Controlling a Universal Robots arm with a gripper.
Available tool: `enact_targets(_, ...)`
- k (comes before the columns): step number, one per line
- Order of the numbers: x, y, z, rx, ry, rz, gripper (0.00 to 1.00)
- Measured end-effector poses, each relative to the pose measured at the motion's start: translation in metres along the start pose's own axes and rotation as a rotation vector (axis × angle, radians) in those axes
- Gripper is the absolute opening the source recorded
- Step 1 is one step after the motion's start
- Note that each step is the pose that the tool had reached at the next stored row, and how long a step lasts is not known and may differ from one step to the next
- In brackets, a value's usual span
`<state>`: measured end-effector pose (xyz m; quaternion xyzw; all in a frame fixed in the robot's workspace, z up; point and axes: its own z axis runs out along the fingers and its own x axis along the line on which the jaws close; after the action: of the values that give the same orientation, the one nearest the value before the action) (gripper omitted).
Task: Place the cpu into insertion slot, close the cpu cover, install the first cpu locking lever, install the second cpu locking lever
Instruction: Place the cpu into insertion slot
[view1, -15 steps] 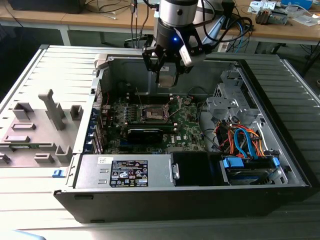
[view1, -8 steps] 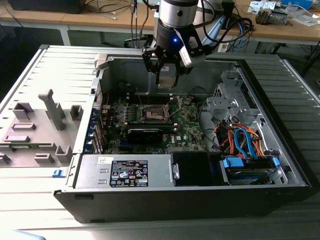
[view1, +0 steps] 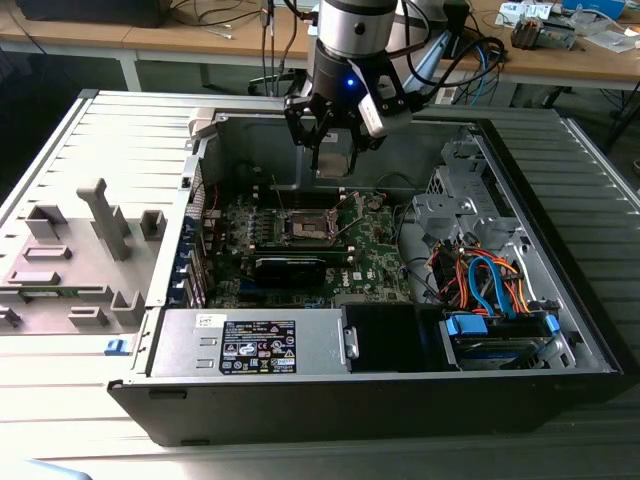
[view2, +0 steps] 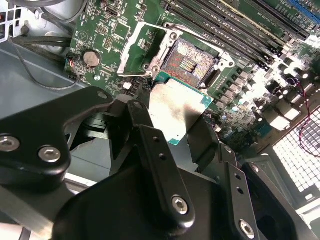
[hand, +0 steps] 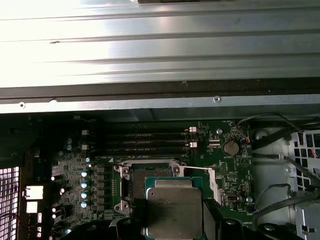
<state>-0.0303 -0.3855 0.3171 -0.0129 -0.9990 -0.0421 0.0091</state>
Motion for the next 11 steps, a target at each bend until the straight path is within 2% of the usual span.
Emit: enact_targets(11, -0.0001, 0.0, 0.0, 0.0002, -0.0007, 0.007, 0.54)
